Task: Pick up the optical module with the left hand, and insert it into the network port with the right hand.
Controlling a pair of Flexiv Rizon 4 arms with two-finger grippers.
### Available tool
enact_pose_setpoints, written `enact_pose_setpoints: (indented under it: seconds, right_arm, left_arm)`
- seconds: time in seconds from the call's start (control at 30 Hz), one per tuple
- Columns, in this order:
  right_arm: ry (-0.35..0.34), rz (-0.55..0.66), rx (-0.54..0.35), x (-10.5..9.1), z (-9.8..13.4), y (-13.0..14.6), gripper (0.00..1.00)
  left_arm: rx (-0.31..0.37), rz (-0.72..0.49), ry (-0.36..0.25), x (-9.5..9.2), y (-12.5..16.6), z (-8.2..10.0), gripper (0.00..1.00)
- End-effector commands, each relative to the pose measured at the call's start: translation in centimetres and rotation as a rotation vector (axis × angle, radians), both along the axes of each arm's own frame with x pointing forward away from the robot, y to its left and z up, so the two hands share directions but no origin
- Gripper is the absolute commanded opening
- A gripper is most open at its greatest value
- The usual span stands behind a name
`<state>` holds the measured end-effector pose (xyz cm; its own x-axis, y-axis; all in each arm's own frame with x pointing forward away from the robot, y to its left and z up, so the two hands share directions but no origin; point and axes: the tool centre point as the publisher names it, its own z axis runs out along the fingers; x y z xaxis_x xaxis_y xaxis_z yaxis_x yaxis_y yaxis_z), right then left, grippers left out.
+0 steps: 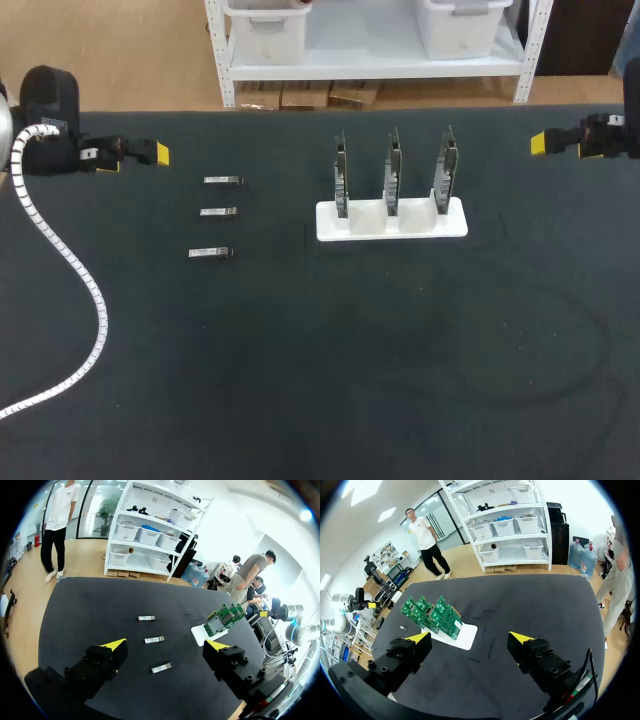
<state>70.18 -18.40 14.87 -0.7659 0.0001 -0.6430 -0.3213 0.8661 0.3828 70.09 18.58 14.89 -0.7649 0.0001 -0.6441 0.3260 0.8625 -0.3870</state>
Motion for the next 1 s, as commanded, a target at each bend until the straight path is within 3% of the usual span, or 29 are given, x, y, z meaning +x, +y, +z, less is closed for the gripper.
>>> enact_pose_setpoints:
  seconds: [0.03,0.7,0.83,1.0]
  right_arm:
    - [0.001,-0.002,-0.003,-0.1,0.1,0.0,1.0]
    - [0.001,-0.002,-0.003,-0.1,0.1,0.0,1.0]
    - [0.001,-0.002,-0.003,-0.1,0.1,0.0,1.0]
    - [0.001,-0.002,-0.003,-0.1,0.1,0.0,1.0]
  left_arm:
    - [0.01,0.005,0.008,0.0,-0.1,0.2,1.0]
    - [0.01,0.005,0.008,0.0,-0.1,0.2,1.0]
    - [0.041,-0.107,-0.018,0.4,-1.3,1.1,1.0]
    - [0.097,-0.248,0.032,0.0,-2.4,1.1,1.0]
